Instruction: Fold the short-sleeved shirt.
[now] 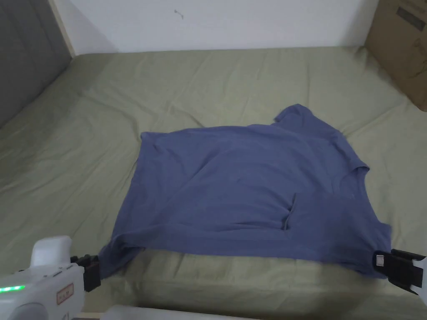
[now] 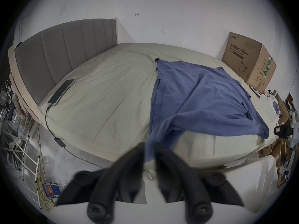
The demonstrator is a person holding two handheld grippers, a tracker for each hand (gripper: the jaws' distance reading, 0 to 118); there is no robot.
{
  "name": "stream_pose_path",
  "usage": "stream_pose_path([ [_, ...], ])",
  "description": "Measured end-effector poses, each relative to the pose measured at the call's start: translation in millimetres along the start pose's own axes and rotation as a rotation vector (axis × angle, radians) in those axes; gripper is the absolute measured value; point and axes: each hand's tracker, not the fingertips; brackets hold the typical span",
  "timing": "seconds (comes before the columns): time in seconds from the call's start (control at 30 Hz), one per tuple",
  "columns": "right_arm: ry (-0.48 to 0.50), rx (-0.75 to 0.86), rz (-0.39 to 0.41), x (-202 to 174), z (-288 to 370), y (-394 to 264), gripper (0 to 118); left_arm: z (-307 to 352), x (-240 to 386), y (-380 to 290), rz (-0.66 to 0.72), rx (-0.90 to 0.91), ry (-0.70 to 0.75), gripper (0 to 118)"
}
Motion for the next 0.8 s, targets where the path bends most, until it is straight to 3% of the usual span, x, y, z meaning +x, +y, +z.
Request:
stream_pose_path([
  [0.07,-0.003,-0.004,-0.011,2.8,-1.3,-0.1,0,-10.6,-1.2,4.0,-0.007,-0.002,-0.010,69],
  [0.1,-0.006,-0.004,-0.019,4.3,-1.6,-0.4,0,-19.0,3.2,7.1,-0.010,-0.009,-0.012,76],
  [0.17,-0.016,-0.008,-0.036,8.2,-1.2,-2.1,0,-33.8,5.9,10.2,-0.003,-0.063,-0.031,76],
  [0.2,-0.022,-0.009,-0.042,13.3,-2.8,-3.5,0,-39.4,6.9,10.1,0.001,-0.085,-0.037,70],
  [0.23,-0.030,-0.013,-0.051,16.9,-3.1,-5.0,0,-45.6,11.4,10.3,0.008,-0.111,-0.057,50],
  [0.27,-0.035,-0.020,-0.058,19.8,-3.5,-6.4,0,-49.4,14.0,9.0,0.018,-0.117,-0.090,14],
  [0.3,-0.040,-0.026,-0.062,22.2,-3.9,-7.7,0,-52.0,15.6,8.1,0.025,-0.120,-0.089,0],
  [0.43,-0.072,-0.044,-0.076,28.6,-9.4,-10.6,0,-53.9,19.6,8.3,0.009,-0.133,-0.069,0],
  [0.47,-0.097,-0.057,-0.072,33.2,-14.8,-9.8,6,-51.6,18.2,9.5,0.009,-0.123,-0.067,0],
  [0.53,-0.159,-0.110,-0.045,35.6,-25.6,-6.3,75,-53.5,17.1,10.9,0.020,-0.125,-0.067,0],
  [0.57,-0.179,-0.131,-0.037,36.3,-32.0,-5.0,104,-52.7,15.9,12.2,0.027,-0.125,-0.067,0],
  [0.6,-0.172,-0.116,-0.036,36.7,-36.2,-4.2,112,-51.6,15.7,12.9,0.031,-0.123,-0.068,0],
  [0.77,-0.089,-0.109,-0.119,51.6,-56.6,3.9,100,-48.5,24.6,17.7,0.017,-0.121,-0.059,0],
  [0.8,-0.064,-0.118,-0.158,56.2,-62.2,4.2,80,-49.1,25.3,18.1,0.020,-0.124,-0.058,0],
])
